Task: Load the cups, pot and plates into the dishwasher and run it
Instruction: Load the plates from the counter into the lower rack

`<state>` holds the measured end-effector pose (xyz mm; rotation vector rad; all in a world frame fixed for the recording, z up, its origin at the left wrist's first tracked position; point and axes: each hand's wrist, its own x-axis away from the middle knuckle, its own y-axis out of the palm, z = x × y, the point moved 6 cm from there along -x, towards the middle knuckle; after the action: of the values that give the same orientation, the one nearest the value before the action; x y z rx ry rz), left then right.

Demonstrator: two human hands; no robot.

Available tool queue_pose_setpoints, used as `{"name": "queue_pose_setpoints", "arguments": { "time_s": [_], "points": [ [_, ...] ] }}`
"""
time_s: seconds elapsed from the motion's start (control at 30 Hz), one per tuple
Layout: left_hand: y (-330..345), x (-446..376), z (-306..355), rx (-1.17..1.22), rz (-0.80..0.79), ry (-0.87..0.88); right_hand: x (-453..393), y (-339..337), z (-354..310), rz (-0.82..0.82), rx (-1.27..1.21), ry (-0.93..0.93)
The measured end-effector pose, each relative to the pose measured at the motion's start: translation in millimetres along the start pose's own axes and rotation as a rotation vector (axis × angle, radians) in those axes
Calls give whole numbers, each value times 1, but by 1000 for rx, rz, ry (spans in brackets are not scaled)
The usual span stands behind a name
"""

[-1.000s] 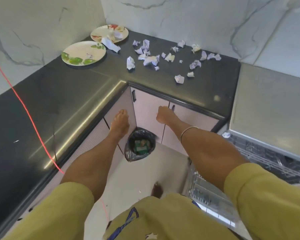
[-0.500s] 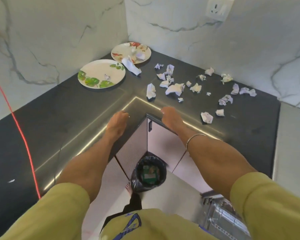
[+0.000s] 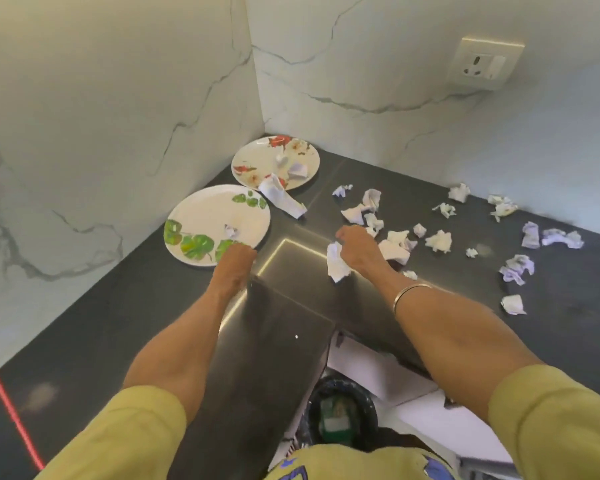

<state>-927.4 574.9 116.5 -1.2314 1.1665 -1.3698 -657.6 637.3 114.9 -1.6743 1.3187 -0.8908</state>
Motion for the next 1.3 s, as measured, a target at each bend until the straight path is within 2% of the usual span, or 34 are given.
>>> {"name": "queue_pose_setpoints", "arguments": {
  "time_s": [0.2, 0.4, 0.57, 0.7, 0.77, 0.87, 1.0, 1.17, 1.23, 1.3],
  "points": [
    [-1, -62, -10, -48, -21, 20, -62, 6, 2, -48, -49, 23],
    [1, -117, -13, -34, -97, 73, -144, 10, 0, -89, -222, 102],
    [16, -162, -18, -31, -203, 102, -214, 25, 4, -116, -279, 248],
    [16, -191, -27, -4, -187, 132, -265, 38, 0, -146, -399, 419],
    [13, -203, -34, -47, -176, 208, -286, 46, -7, -153, -490, 459],
    [10, -214, -30, -149, -154, 376, -301, 55, -16, -111, -600, 558],
    [2, -220, -14, -297, -138, 560, -304, 66, -21, -68, -601, 693],
    [-11, -228, -20, -165, -178, 455, -299, 61, -29, 7, -716, 742],
    [-18, -229, -20, -187, -181, 457, -290, 49, -27, 114, -799, 751],
    [-29, -230, -18, -218, -168, 445, -286, 41, -25, 151, -811, 703]
  ]
}}
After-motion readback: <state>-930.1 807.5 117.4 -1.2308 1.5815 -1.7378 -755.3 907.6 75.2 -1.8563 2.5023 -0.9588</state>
